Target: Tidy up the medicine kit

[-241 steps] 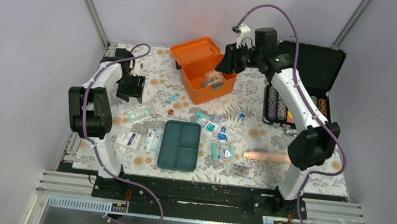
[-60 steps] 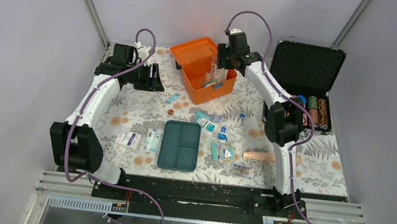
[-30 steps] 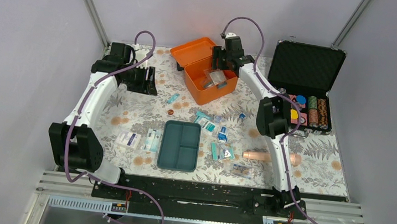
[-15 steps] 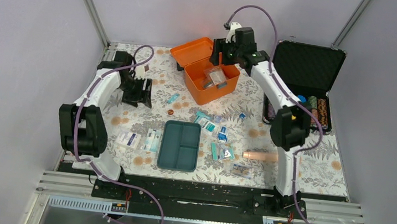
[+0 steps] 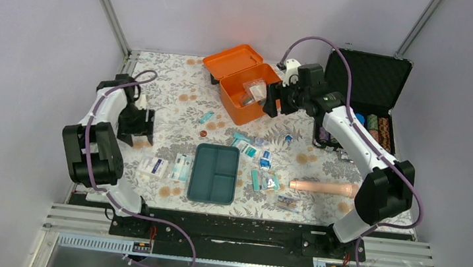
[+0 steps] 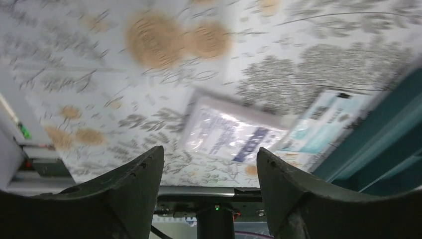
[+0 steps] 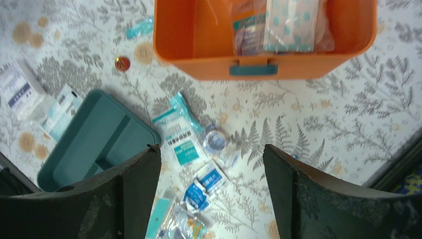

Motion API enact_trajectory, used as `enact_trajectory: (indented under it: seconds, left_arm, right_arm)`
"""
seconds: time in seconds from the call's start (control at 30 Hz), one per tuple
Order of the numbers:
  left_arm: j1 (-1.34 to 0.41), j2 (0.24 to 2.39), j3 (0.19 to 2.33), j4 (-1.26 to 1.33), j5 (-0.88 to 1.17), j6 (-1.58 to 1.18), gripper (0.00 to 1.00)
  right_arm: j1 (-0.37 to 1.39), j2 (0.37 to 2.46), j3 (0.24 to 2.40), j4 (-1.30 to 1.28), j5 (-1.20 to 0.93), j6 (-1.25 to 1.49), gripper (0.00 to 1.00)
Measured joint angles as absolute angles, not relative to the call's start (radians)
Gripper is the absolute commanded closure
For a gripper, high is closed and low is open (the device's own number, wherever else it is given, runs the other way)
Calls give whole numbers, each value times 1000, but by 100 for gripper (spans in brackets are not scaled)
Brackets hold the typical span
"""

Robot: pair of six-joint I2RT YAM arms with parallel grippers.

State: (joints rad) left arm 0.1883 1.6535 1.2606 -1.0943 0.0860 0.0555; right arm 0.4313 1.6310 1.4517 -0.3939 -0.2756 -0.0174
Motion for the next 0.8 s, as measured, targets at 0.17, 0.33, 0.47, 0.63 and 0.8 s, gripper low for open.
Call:
enact_trajectory:
  seconds: [0.17, 0.33, 0.47, 0.63, 0.8]
  left_arm:
    - [291, 1663, 1200, -1111, 56, 28, 32]
    - [326, 1728, 1168, -1134, 102, 21, 37]
    - [335, 1778, 1168, -1132, 142, 26, 49]
    - [337, 1852, 1168, -1131, 190, 41, 71]
    - [339, 1869, 1166, -1131, 215, 51, 92]
  right_arm:
    - [431, 1591, 1382, -411, -280, -36, 18]
    - [431, 1590, 1380, -410, -281, -45, 18]
    - [431, 1590, 1381, -410, -282, -46, 18]
    - [431, 1590, 1381, -410, -282, -48, 18]
    - [431, 1590, 1381, -410, -282, -50, 18]
